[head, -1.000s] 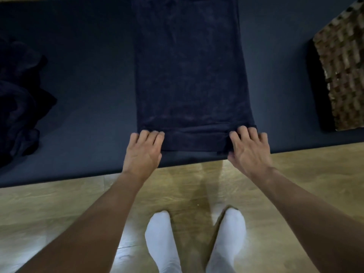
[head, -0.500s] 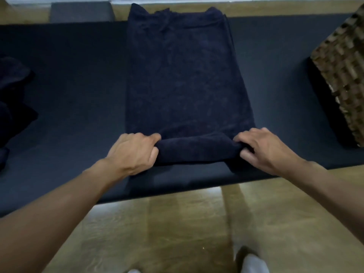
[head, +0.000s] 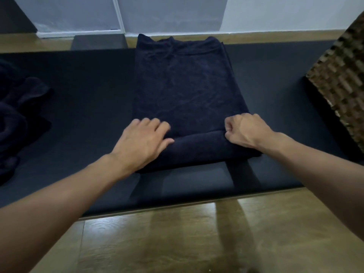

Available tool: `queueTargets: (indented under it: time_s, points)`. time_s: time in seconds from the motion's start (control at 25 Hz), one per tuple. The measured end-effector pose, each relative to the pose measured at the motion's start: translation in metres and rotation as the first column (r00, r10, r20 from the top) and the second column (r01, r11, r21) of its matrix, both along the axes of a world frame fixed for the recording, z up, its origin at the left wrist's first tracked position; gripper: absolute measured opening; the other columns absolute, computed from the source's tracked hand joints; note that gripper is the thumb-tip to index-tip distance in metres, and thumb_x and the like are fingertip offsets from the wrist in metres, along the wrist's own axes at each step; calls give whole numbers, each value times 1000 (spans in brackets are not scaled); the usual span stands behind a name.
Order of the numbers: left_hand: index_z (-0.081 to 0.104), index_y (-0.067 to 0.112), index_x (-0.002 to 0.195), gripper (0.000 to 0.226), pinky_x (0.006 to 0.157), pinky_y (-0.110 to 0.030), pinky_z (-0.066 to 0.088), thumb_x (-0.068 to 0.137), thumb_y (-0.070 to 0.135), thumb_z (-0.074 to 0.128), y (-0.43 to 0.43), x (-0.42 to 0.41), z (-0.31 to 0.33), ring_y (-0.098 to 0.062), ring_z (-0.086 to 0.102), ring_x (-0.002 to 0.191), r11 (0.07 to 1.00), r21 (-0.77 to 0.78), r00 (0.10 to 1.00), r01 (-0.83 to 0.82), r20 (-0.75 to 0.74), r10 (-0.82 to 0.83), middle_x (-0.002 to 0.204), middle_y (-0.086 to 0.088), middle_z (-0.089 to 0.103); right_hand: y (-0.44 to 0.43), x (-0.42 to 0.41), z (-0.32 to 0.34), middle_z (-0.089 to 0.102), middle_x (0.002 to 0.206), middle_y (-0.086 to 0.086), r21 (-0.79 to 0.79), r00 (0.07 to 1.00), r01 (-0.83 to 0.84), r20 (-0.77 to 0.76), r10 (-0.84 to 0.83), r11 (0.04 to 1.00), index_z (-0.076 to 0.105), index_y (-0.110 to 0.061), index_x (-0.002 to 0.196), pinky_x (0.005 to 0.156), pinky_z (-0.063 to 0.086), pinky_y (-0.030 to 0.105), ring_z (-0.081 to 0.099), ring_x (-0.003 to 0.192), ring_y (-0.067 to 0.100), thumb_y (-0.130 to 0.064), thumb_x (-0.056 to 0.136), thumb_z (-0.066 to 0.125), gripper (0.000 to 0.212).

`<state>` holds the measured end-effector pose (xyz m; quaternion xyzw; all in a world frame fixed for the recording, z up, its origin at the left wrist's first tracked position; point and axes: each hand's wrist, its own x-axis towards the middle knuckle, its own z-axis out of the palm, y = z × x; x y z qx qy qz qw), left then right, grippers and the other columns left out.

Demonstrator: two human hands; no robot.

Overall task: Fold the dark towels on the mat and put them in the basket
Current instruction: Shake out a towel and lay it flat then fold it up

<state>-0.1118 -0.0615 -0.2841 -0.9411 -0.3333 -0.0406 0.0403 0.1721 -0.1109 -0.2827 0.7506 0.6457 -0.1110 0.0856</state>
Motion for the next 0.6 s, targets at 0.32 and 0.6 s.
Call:
queueTargets:
  time_s: [0.32, 0.6]
  points:
    - [57, 8, 127, 51, 75, -41, 47, 79, 26, 60, -24, 17, -22, -30, 59, 86, 999, -16, 994, 45, -104, -47, 107, -11, 62, -33, -12, -10, 59, 86, 3, 422, 970, -204, -38, 242, 883, 54, -16, 101, 61, 51, 44, 58, 72, 28, -36, 98, 39, 25]
    - [59, 23, 93, 17, 74, -34, 35, 86, 15, 46, 14, 40, 8, -28, 59, 91, 853, -495, 985, -163, -31, 170, 87, 1, 61, -34, -24, 1, 56, 137, -6, 141, 941, -309, -94, 324, 940, 46, -34, 142, 94, 44, 42, 56, 117, 23, -42, 89, 65, 57]
